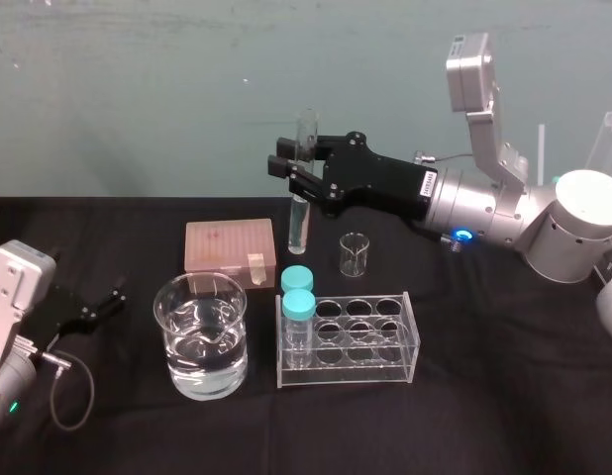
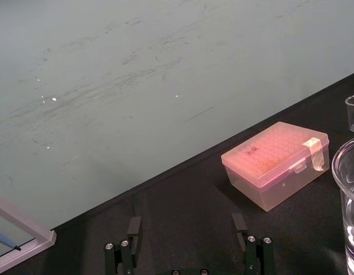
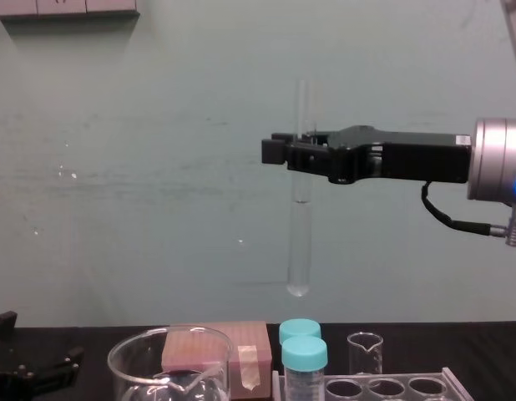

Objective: Hold the test tube with one hand and immerse one end into the beaker, then return it to the test tube rack.

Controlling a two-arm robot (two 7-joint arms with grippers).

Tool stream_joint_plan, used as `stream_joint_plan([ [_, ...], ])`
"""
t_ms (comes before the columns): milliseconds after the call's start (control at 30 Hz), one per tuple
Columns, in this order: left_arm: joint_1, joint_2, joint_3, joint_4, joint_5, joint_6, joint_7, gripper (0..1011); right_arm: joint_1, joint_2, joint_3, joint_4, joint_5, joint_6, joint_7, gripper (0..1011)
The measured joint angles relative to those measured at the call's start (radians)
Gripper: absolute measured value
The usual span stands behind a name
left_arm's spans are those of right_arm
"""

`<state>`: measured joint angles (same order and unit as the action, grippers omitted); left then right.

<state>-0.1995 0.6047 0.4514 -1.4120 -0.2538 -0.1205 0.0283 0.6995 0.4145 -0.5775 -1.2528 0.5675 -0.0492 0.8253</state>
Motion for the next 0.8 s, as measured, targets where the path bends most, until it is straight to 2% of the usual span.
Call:
stream_joint_plan([
  [400,0.000,0.000,0.000,0.000,0.000,0.000,0.000,1000,0.042,-0.019,-0.040,0.022,0.040,-0.020,0.073,241],
  [800,0.000,0.000,0.000,0.000,0.000,0.000,0.000,1000,0.073,-0.043,-0.078,0.045,0.064,-0.029,0.110,242],
])
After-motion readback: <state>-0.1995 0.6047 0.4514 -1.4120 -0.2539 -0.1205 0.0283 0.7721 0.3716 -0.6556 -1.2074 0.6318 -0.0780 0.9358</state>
